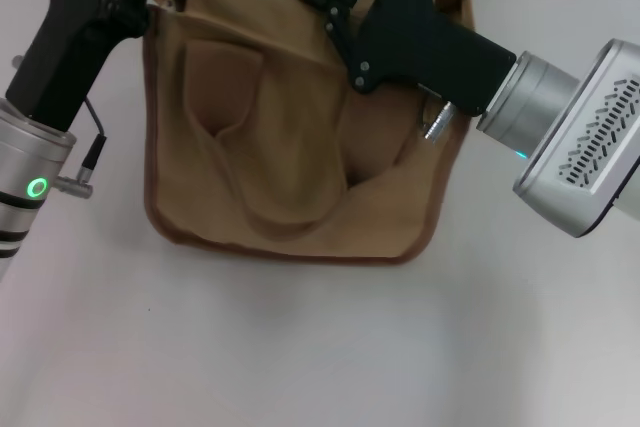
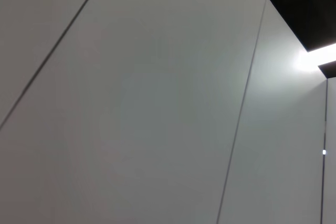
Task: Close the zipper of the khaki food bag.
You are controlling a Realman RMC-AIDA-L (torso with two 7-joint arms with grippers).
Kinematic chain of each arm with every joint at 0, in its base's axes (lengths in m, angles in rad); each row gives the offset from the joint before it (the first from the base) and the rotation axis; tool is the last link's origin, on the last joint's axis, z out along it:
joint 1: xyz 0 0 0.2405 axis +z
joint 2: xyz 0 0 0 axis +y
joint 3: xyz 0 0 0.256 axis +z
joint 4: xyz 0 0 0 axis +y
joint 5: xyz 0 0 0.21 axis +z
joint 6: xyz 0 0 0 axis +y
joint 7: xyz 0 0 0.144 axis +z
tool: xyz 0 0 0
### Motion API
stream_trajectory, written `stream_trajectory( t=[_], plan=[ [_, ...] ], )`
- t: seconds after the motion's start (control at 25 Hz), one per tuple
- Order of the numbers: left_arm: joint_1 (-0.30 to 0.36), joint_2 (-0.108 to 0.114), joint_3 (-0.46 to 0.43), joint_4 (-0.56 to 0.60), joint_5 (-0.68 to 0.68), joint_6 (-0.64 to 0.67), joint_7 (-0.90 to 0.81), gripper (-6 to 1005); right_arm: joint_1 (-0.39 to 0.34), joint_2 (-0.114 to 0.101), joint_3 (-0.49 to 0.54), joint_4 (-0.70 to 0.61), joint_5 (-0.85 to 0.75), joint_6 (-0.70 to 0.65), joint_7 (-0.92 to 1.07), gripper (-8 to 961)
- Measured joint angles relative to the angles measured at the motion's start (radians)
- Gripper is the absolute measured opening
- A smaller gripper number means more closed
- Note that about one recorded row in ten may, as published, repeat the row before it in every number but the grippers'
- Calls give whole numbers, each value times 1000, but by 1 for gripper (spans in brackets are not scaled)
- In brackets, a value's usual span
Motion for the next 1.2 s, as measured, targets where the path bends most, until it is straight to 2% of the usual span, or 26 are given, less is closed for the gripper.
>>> stream_trajectory(
  t=[0.48,0.72,1.2],
  plan=[
    [4,0,-15,12,4,-8,0,118,-98,0,23,32,9,-10,1,5],
    [-2,0,-16,12,1,-22,0,119,-155,0,105,93,10,-101,8,4],
    [4,0,-11,12,4,-22,-4,123,-203,0,208,160,10,-210,12,2]
  ],
)
